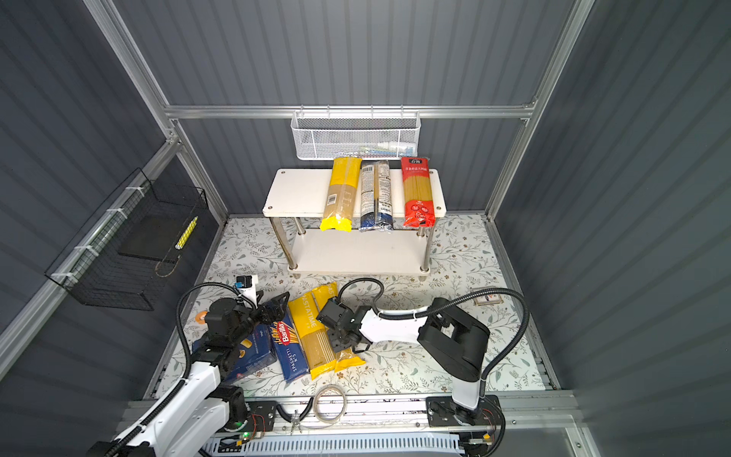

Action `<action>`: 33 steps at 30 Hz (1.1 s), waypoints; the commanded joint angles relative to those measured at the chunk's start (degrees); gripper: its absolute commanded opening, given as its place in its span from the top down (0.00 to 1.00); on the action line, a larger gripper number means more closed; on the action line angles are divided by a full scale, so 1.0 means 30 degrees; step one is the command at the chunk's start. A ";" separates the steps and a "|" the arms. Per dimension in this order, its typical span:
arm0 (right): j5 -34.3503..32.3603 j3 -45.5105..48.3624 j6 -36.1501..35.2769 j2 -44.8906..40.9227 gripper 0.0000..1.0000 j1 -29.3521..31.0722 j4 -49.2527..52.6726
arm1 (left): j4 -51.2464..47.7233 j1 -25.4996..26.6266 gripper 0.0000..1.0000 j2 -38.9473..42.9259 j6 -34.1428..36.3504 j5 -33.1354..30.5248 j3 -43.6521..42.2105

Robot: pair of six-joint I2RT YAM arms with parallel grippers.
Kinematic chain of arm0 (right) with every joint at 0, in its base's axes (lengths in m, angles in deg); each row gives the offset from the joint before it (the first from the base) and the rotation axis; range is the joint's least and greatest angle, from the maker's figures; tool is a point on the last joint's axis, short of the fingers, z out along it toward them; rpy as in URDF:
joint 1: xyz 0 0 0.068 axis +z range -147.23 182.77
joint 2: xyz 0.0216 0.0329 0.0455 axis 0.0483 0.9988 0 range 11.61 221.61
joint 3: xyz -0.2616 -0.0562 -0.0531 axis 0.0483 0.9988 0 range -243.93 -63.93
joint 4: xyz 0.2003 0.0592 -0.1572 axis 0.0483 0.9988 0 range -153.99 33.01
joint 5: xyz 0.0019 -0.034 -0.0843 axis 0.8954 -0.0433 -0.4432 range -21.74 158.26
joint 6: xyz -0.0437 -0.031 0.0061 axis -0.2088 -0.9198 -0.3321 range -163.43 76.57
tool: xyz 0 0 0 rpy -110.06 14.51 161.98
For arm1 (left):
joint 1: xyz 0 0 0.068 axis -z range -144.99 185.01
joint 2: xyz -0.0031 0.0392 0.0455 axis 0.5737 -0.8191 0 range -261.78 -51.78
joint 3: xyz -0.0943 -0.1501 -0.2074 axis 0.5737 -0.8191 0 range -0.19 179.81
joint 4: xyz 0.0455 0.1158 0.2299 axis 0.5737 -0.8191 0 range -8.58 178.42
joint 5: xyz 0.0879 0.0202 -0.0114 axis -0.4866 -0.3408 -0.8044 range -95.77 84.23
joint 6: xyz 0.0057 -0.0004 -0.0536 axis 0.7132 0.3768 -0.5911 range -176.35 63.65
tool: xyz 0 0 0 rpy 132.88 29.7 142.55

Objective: Place and organize the pasta boxes and bags onto the shelf
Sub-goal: 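Close the right gripper around the end of the yellow PASTATIME bag, then lift the yellow PASTATIME bag upright off the table with the right gripper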

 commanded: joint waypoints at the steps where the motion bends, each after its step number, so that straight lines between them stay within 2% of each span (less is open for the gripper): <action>1: 0.0875 0.0032 0.0020 -0.0190 0.53 0.0128 0.0212 | -0.0100 0.0099 0.00 -0.0027 0.0240 -0.0185 0.0463; 13: 0.0436 -0.0285 -0.0209 -0.0917 0.64 0.0080 0.0418 | -0.0100 0.0099 0.00 -0.0067 0.0240 -0.0186 0.0476; 20: 0.0253 -0.0073 -0.0287 -0.2335 0.70 -0.0120 0.0085 | -0.0129 0.0099 0.00 -0.0086 0.0240 -0.0211 0.0473; 33: 0.0463 -0.0691 -0.0457 -0.4808 0.72 -0.0212 -0.0011 | -0.0129 0.0084 0.00 -0.0084 0.0240 -0.0229 0.0476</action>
